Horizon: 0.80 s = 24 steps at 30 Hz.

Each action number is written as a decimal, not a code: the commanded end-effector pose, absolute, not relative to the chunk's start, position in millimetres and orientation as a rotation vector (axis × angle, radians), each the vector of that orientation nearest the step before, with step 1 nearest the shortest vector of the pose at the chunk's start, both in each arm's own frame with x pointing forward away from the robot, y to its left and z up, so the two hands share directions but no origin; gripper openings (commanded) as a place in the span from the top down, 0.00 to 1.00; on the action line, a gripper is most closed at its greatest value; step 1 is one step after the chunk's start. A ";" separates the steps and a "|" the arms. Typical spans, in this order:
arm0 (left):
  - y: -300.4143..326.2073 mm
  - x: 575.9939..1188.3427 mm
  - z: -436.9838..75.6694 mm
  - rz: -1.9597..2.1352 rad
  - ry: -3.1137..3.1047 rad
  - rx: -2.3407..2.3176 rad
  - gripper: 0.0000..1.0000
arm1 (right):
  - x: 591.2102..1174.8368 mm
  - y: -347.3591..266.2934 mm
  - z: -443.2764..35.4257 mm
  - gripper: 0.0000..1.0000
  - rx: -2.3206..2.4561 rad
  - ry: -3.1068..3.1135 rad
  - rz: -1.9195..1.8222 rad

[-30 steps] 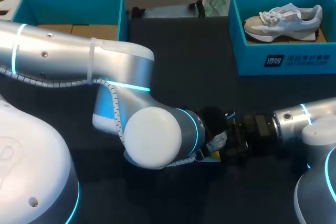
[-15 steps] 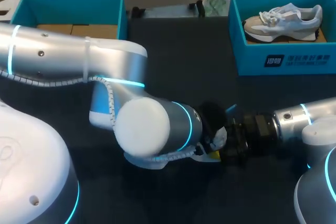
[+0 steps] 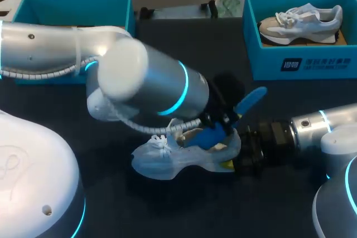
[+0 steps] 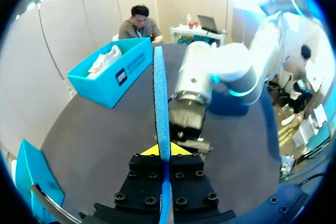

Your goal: Take the shoe out of the shoebox, open the shoe tongue, remove and reinsert the insole, then place the shoe into the shoebox

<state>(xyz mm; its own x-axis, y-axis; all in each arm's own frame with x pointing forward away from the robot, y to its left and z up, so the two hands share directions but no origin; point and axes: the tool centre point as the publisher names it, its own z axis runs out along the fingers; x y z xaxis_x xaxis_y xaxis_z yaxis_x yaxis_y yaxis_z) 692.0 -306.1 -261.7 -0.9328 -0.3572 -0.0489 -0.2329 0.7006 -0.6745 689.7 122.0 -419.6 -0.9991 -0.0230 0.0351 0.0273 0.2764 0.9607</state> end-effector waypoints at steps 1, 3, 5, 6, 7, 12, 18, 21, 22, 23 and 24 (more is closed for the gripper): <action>-305.7 694.6 -244.0 -1.211 2.903 -0.367 1.00 | 689.9 122.3 -420.8 1.00 -0.006 -2.479 -1.862; -309.6 691.6 -233.4 -1.279 2.927 -0.330 1.00 | 689.9 122.3 -420.8 1.00 -0.006 -2.479 -1.862; -313.6 689.2 -222.8 -1.346 2.944 -0.291 1.00 | 689.9 122.3 -420.8 1.00 -0.006 -2.479 -1.862; -316.5 687.8 -212.8 -1.404 2.951 -0.263 1.00 | 689.9 122.3 -420.8 1.00 -0.006 -2.479 -1.862; -318.7 685.5 -205.1 -1.446 2.951 -0.229 1.00 | 689.9 122.3 -420.8 1.00 -0.006 -2.479 -1.862; -331.0 672.9 -162.0 -1.608 2.939 -0.092 1.00 | 689.9 122.3 -420.8 1.00 -0.006 -2.479 -1.862; -329.8 662.4 -110.2 -1.767 2.855 0.043 1.00 | 689.9 122.3 -420.8 1.00 -0.006 -2.479 -1.862; -323.3 659.9 -91.5 -1.823 2.823 0.104 1.00 | 689.9 122.3 -420.8 1.00 -0.006 -2.479 -1.862; -321.1 659.3 -85.5 -1.828 2.799 0.110 1.00 | 689.9 122.3 -420.8 1.00 -0.006 -2.479 -1.862; -318.7 659.7 -80.5 -1.840 2.789 0.111 1.00 | 689.9 122.3 -420.8 1.00 -0.006 -2.479 -1.862; -315.4 660.2 -76.6 -1.849 2.773 0.112 1.00 | 689.9 122.3 -420.8 1.00 -0.006 -2.479 -1.862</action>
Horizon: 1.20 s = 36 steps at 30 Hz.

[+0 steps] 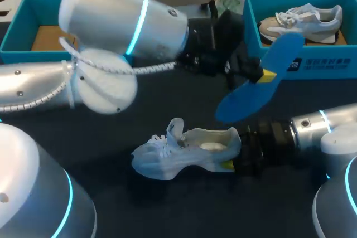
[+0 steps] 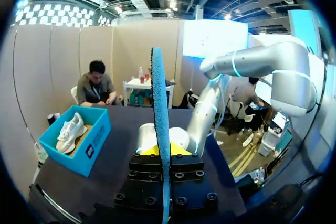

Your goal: Take the shoe out of the shoebox, open the shoe tongue, remove and reinsert the insole, then place the shoe into the shoebox

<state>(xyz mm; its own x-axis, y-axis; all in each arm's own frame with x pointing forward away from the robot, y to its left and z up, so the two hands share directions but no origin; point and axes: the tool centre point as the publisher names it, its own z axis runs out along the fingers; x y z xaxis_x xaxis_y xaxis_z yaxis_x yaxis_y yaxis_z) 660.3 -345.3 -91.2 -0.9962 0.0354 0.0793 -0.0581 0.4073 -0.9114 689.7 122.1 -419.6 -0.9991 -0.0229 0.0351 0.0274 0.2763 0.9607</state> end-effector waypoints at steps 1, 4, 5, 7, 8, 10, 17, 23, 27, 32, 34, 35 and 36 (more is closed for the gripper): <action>-311.7 660.8 -71.7 1.650 -2.453 -0.100 1.00 | 689.9 122.3 -420.8 1.00 -0.006 -2.479 -1.862; -301.0 665.0 -54.7 1.675 -2.421 -0.119 1.00 | 689.9 122.3 -420.8 1.00 -0.006 -2.479 -1.862; -296.0 665.7 -49.4 1.676 -2.423 -0.136 1.00 | 689.9 122.3 -420.8 1.00 -0.006 -2.479 -1.862; -289.4 666.5 -46.2 1.688 -2.422 -0.149 1.00 | 689.9 122.3 -420.8 1.00 -0.006 -2.479 -1.862; -289.4 666.5 -46.2 1.688 -2.422 -0.149 1.00 | 689.9 122.3 -420.8 1.00 -0.006 -2.479 -1.862; -289.4 666.5 -46.2 1.688 -2.422 -0.149 1.00 | 689.9 122.3 -420.8 1.00 -0.006 -2.479 -1.862; -289.4 666.5 -46.2 1.688 -2.422 -0.149 1.00 | 689.9 122.3 -420.8 1.00 -0.006 -2.479 -1.862; -289.4 666.5 -46.2 1.688 -2.422 -0.149 1.00 | 689.9 122.3 -420.8 1.00 -0.006 -2.479 -1.862; -291.0 658.4 -36.2 1.738 -2.386 -0.102 1.00 | 689.9 122.3 -420.8 1.00 -0.006 -2.479 -1.862; -287.8 643.5 -14.8 1.829 -2.362 0.016 1.00 | 689.9 122.3 -420.8 1.00 -0.006 -2.479 -1.862; -282.7 634.8 -3.2 1.888 -2.273 0.113 1.00 | 689.9 122.3 -420.8 1.00 -0.006 -2.479 -1.862; -280.1 631.9 0.1 1.899 -2.260 0.121 1.00 | 689.9 122.3 -420.8 1.00 -0.006 -2.479 -1.862; -273.2 626.6 6.1 1.902 -2.232 0.185 1.00 | 689.9 122.3 -420.8 1.00 -0.006 -2.479 -1.862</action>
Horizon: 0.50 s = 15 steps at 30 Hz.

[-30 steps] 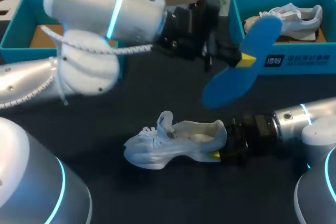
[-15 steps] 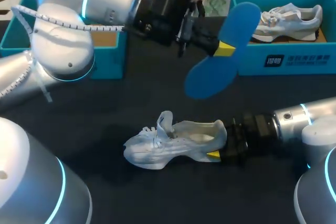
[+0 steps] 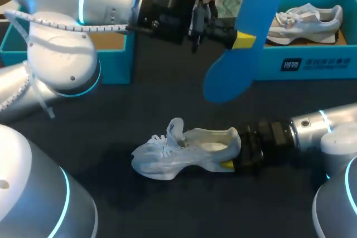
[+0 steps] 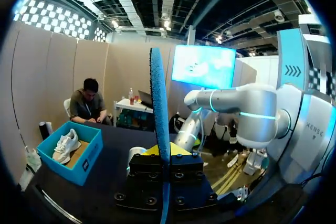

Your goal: Take the shoe out of the shoebox, open the shoe tongue, remove and reinsert the insole, then place the shoe into the shoebox

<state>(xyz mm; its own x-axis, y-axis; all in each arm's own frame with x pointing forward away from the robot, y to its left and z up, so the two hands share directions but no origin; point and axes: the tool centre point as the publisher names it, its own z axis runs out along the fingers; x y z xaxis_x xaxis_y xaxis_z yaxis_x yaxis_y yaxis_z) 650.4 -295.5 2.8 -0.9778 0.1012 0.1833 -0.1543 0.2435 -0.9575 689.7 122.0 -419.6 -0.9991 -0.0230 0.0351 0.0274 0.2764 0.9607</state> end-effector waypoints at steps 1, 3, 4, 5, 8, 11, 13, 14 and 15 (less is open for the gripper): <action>-264.7 624.8 11.5 1.912 -2.202 0.237 1.00 | 689.9 122.3 -420.8 1.00 -0.006 -2.479 -1.862; -258.4 622.6 16.2 1.931 -2.197 0.245 1.00 | 689.9 122.3 -420.8 1.00 -0.006 -2.479 -1.862; -258.4 622.6 16.2 1.931 -2.197 0.245 1.00 | 689.9 122.3 -420.8 1.00 -0.006 -2.479 -1.862; -258.4 622.6 16.2 1.931 -2.197 0.245 1.00 | 689.9 122.3 -420.8 1.00 -0.006 -2.479 -1.862; -258.4 622.6 16.2 1.931 -2.197 0.245 1.00 | 689.9 122.3 -420.8 1.00 -0.006 -2.479 -1.862; -258.4 622.6 16.2 1.931 -2.197 0.245 1.00 | 689.9 122.3 -420.8 1.00 -0.006 -2.479 -1.862; -258.4 622.6 16.2 1.931 -2.197 0.245 1.00 | 689.9 122.3 -420.8 1.00 -0.006 -2.479 -1.862; -253.8 620.2 19.0 1.942 -2.173 0.231 1.00 | 689.9 122.3 -420.8 1.00 -0.006 -2.479 -1.862; -249.0 618.3 21.5 1.937 -2.170 0.220 1.00 | 689.9 122.3 -420.8 1.00 -0.006 -2.479 -1.862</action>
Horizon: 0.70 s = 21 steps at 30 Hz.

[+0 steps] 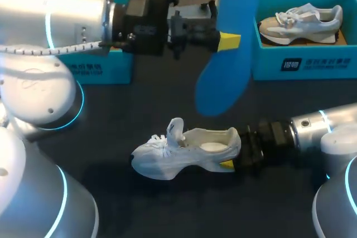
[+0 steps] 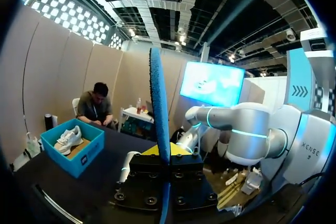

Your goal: Take the shoe out of the shoebox, open the shoe tongue, remove and reinsert the insole, then place the shoe into the shoebox

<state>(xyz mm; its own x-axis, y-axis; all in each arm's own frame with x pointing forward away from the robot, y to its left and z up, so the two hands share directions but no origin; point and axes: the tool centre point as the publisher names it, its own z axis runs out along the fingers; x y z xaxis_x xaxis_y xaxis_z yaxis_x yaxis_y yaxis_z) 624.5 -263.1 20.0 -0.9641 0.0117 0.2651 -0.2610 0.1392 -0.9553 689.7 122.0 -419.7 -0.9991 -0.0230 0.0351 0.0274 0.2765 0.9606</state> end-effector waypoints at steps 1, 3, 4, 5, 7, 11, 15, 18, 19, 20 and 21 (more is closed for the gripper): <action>-244.5 617.5 23.0 1.930 -2.178 0.219 1.00 | 689.9 122.3 -420.8 1.00 -0.006 -2.479 -1.862; -234.3 618.2 26.4 1.928 -2.166 0.232 1.00 | 689.9 122.3 -420.8 1.00 -0.006 -2.479 -1.862; -230.2 619.5 28.0 1.928 -2.161 0.235 1.00 | 689.9 122.3 -420.8 1.00 -0.006 -2.479 -1.862; -227.4 620.0 29.3 1.935 -2.144 0.231 1.00 | 689.9 122.3 -420.8 1.00 -0.006 -2.479 -1.862; -221.7 621.4 32.1 1.931 -2.134 0.230 1.00 | 689.9 122.3 -420.8 1.00 -0.006 -2.479 -1.862; -219.6 612.7 38.6 1.905 -2.187 0.158 1.00 | 689.9 122.3 -420.8 1.00 -0.006 -2.479 -1.862; -215.2 605.5 44.9 1.903 -2.193 0.122 1.00 | 689.9 122.3 -420.8 1.00 -0.006 -2.479 -1.862; -208.8 603.4 45.9 1.908 -2.191 0.115 1.00 | 689.9 122.3 -420.8 1.00 -0.006 -2.479 -1.862; -206.7 602.2 45.9 1.914 -2.198 0.110 1.00 | 689.9 122.3 -420.8 1.00 -0.006 -2.479 -1.862; -205.4 601.5 46.1 1.921 -2.190 0.115 1.00 | 689.9 122.3 -420.8 1.00 -0.006 -2.479 -1.862; -202.7 601.4 46.4 1.936 -2.175 0.130 1.00 | 689.9 122.3 -420.8 1.00 -0.006 -2.479 -1.862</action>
